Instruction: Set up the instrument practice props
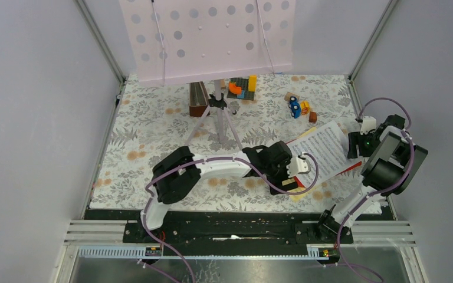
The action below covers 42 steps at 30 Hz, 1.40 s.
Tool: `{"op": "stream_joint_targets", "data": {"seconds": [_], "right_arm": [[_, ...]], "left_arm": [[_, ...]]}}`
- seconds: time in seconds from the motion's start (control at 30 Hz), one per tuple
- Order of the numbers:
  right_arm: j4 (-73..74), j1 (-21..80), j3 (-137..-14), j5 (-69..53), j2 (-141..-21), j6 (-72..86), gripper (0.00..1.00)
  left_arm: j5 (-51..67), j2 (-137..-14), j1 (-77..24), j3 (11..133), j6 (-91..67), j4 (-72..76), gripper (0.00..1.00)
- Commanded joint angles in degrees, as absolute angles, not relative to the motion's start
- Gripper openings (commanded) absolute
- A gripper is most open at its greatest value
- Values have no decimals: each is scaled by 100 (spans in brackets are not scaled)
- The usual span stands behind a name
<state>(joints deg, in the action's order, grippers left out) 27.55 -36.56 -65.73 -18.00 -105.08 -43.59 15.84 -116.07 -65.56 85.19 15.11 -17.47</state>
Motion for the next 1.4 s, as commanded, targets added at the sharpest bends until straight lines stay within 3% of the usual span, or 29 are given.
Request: {"op": "stream_joint_targets", "data": {"seconds": [0.0, 0.33, 0.53, 0.93, 1.07, 1.37], "right_arm": [[2848, -3678, -6687, -2146, -10602, -4534, 73], [2874, -3681, -6613, -2361, -10583, -4544, 68], [3020, -3674, -6698, -2469, -10608, -4552, 57], [3489, -3682, -7120, -2626, -10614, -4597, 5], [3602, -3681, -7217, -2706, -10502, -4643, 0], [4201, -3679, -7452, -3000, -10149, -5106, 0]], "left_arm": [[1416, -11957, -6544, 8882, 1239, -998, 90], [1518, -12466, -6447, 8866, 911, -361, 87], [1573, -12617, -6442, 8950, 965, -382, 87], [1397, -12342, -6383, 8679, 1190, -501, 87], [1345, -12211, -6333, 8679, 1233, -613, 87], [1280, -11672, -6258, 8806, 1558, -1198, 93]]}}
